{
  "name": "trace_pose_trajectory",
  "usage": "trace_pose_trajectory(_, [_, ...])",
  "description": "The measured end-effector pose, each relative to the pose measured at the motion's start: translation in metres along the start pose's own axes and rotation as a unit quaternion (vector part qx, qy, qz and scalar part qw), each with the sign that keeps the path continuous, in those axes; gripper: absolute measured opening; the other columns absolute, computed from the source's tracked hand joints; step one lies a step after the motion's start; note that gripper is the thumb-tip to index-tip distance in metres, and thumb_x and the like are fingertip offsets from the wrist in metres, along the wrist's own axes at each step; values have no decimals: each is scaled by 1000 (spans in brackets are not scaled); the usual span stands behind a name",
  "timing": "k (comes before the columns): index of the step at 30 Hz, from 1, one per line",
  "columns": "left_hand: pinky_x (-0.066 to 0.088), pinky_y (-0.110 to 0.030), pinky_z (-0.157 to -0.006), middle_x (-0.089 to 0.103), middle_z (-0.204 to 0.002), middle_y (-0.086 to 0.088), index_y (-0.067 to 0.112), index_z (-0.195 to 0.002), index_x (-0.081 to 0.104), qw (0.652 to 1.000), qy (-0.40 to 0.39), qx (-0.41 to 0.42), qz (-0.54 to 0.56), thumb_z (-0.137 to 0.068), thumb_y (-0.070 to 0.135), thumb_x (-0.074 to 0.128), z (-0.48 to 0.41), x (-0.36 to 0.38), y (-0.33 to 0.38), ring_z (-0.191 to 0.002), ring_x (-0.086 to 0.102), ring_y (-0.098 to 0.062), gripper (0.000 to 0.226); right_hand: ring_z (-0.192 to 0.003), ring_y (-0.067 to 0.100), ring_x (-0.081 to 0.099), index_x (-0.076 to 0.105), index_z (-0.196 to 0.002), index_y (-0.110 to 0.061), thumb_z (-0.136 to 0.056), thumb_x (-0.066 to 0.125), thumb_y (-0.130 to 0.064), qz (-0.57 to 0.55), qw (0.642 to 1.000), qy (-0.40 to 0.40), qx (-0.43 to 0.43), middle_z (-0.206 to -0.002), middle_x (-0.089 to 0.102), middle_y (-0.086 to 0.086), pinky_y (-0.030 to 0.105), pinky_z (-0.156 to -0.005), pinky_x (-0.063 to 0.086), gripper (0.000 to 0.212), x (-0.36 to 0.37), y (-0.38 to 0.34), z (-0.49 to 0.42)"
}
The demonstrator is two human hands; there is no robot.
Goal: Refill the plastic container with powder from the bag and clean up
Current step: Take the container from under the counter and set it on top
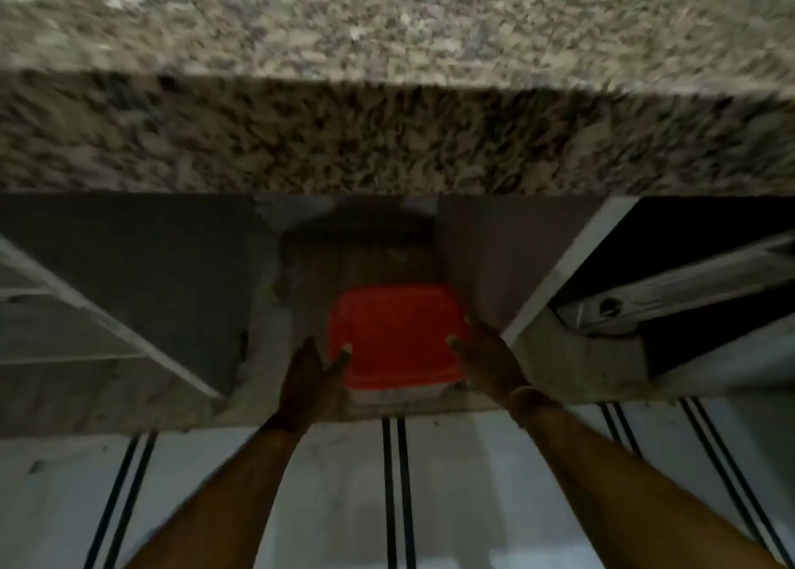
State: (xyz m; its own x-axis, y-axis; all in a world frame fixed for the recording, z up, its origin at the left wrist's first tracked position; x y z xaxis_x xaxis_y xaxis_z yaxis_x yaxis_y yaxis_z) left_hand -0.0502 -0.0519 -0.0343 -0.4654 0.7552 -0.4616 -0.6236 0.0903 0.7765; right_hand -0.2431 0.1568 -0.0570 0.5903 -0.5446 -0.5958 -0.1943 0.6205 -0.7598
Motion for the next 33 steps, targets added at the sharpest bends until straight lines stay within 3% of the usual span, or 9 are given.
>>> trace_pose_trajectory(3, [36,-41,-116,32,-166,-19,7,-163,16,1000,-2,-25,-4,-102,46,55,-48,23,-32,-149,39,-37,82,-104,27,69,57,-136,-22,-97,49,-63,23,999,-20,40,-117,70,6,46,-92,57,56,26,30,-43])
trace_pose_trajectory(8, [45,-50,-114,47,-156,-17,14,-162,28,994,-68,-72,52,-80,78,64,-116,63,-86,-137,53,-37,110,-128,35,58,45,-150,-14,-105,53,-42,26,991,-21,132,-140,59,13,41,-106,48,54,54,79,-80])
trace_pose_trajectory(12, [55,-39,-94,68,-131,-21,6,-141,60,998,-5,-58,-8,-95,53,66,-139,55,-94,-117,67,-34,66,-133,36,56,48,-151,-14,-100,59,-49,-33,982,5,185,-147,56,16,48,-113,46,63,61,108,-98])
trace_pose_trajectory(15, [47,-32,-80,71,-124,-19,5,-134,64,996,46,-58,-39,-95,58,62,-127,39,-91,-111,69,-34,66,-133,36,57,45,-154,-18,-102,58,-47,-154,967,20,204,-147,58,15,46,-110,47,61,63,95,-81])
trace_pose_trajectory(19, [53,-41,-96,68,-128,-22,1,-135,62,996,62,-61,6,-87,70,62,-77,16,-75,-114,67,-36,83,-131,34,58,46,-154,-16,-104,57,-44,-200,960,31,193,-146,59,13,40,-110,47,58,50,64,-40])
trace_pose_trajectory(22, [50,-38,-102,65,-135,-19,2,-141,57,995,63,-47,58,-91,60,67,-19,-4,-45,-119,65,-36,76,-122,32,64,52,-148,-16,-97,65,-52,-227,953,63,191,-138,64,9,33,-100,50,64,21,37,8])
trace_pose_trajectory(27, [48,-27,-92,69,-124,-15,6,-130,64,991,74,-90,63,-91,56,69,92,-61,10,-109,66,-31,64,-94,24,72,67,-122,-10,-83,79,-53,-232,945,102,208,-117,74,7,35,-87,58,59,-44,-26,115])
trace_pose_trajectory(30, [55,-32,-91,74,-110,-3,13,-117,69,990,80,-98,65,-74,76,70,170,-108,53,-104,72,-28,77,-86,24,74,74,-91,-15,-80,83,-49,-214,951,102,201,-91,77,4,38,-82,62,36,-93,-91,189])
trace_pose_trajectory(33, [54,-22,-70,77,-100,-1,17,-112,73,990,74,-81,86,-78,66,75,242,-150,103,-85,73,-15,59,-77,17,67,65,-79,-21,-92,77,-34,-210,955,100,183,-81,69,-3,22,-61,53,22,-144,-169,255])
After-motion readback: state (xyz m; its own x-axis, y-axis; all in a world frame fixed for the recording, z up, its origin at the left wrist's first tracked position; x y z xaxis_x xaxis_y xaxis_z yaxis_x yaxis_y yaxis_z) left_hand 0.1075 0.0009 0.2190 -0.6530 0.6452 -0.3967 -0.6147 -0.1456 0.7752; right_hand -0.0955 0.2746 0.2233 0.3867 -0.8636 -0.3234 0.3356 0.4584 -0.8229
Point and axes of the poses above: each hand's wrist, its own z-axis away from the middle knuckle, its own x-axis out of the palm, y = z × x, the point moved 8 cm from there along -z, towards the middle knuckle
